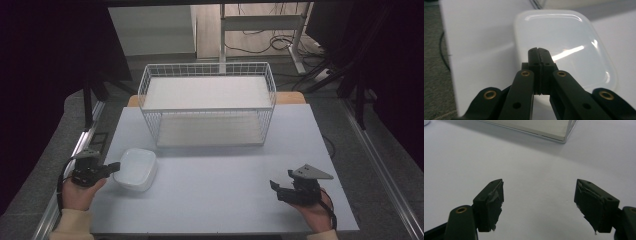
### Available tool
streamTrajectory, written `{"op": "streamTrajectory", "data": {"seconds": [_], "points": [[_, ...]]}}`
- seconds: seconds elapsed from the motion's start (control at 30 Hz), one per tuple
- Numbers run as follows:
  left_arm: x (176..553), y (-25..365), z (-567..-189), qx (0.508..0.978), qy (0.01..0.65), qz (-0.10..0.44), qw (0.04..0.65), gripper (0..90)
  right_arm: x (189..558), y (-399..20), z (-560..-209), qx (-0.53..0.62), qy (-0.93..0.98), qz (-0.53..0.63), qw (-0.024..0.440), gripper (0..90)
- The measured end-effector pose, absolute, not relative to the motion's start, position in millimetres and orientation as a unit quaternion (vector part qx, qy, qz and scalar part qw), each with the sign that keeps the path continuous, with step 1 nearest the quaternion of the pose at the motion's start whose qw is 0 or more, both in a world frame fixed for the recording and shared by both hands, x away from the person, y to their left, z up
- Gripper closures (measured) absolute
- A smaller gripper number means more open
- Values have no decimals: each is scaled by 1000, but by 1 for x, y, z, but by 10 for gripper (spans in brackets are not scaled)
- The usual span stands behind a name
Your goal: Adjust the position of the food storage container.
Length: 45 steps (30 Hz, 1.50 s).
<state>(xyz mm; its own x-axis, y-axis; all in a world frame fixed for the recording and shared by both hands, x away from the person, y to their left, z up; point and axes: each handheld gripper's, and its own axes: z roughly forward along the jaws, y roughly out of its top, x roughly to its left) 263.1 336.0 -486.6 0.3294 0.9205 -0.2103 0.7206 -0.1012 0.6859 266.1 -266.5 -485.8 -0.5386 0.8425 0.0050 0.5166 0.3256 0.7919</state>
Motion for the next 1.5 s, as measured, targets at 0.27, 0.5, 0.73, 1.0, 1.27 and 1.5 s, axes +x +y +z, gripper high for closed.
{"op": "streamTrajectory", "data": {"seconds": [0.27,0.5,0.73,1.0,1.27,1.5], "points": [[264,330,-484,735,562,166,343,900,266,-267,-486,433,786,385,214,238],[263,351,-487,709,597,198,318,900,267,-266,-487,433,788,382,216,238],[271,347,-499,726,587,161,320,900,267,-266,-487,432,789,379,217,238],[272,342,-500,726,585,142,333,900,268,-266,-487,433,788,379,218,238],[273,320,-499,742,566,128,337,900,267,-265,-484,434,785,384,220,238],[272,292,-504,766,544,109,324,899,266,-263,-484,432,786,385,218,238]]}}
